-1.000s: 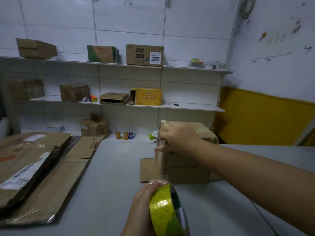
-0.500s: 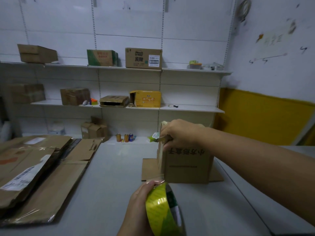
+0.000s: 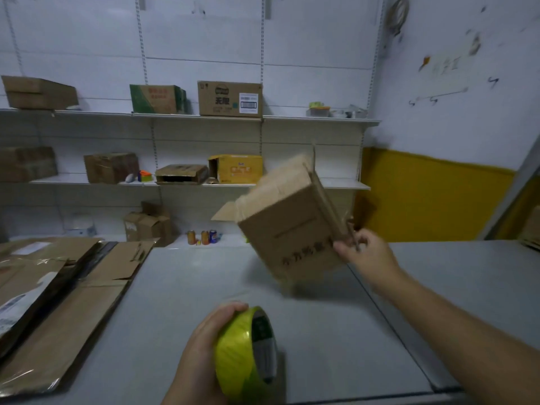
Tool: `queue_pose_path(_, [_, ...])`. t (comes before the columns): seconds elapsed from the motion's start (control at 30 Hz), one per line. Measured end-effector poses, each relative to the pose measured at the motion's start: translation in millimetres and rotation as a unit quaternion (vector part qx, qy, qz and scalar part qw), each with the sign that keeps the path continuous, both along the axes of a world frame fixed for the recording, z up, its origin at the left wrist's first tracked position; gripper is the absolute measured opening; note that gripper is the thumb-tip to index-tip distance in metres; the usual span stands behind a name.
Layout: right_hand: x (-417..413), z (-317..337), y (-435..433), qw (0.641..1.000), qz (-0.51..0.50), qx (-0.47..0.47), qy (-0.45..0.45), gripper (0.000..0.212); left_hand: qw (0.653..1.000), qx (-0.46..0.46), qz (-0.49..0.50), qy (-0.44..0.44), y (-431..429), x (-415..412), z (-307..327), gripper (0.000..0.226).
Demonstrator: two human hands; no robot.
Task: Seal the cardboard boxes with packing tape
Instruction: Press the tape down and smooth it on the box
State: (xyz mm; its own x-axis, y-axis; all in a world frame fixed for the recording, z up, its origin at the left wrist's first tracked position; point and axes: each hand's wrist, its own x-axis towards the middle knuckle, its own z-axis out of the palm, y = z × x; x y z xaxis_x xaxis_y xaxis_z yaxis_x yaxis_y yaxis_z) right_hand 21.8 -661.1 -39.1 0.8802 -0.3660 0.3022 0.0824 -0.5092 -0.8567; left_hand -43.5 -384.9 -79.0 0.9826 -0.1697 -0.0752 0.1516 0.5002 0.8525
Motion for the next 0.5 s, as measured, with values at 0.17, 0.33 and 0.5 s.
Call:
queue_pose_path(0.17, [-38, -51, -15, 0.995, 0.031, 0.02, 0.09, 0.022, 0.999, 0.03, 0.032, -0.006, -11, 1, 2, 0.015])
queue_pose_path(0.33, [-44, -42, -26, 0.995, 0.049, 0.043, 0.075, 0.009, 1.0, 0.007, 0.03, 0.004, -28, -1, -2, 0.023])
queue_pose_path(0.5, [-50, -36, -36, 0.992, -0.109, -0.049, 0.044, 0.026, 0.999, -0.003, 0.032, 0.015, -35, 2, -6, 0.027])
